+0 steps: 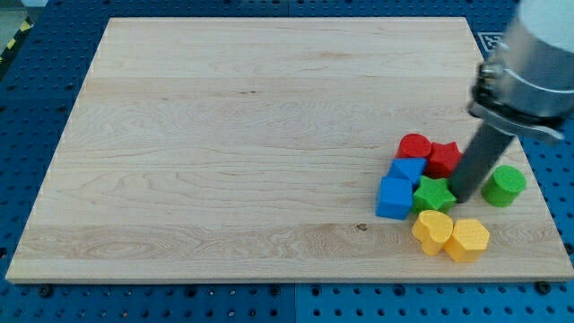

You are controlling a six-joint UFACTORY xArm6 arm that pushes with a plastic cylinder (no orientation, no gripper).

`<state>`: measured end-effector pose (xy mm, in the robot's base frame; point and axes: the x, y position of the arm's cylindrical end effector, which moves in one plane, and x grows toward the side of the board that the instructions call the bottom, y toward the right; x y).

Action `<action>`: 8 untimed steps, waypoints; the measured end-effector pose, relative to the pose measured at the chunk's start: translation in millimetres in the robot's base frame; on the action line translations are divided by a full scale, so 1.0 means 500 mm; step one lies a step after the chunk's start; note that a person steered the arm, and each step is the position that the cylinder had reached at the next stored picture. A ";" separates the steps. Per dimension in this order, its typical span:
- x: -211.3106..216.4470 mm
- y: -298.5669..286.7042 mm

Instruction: Push the green star into the yellow heart

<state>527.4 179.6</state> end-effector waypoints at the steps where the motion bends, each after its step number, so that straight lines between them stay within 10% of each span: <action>1: -0.022 -0.090; 8: 0.024 -0.187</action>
<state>539.6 86.1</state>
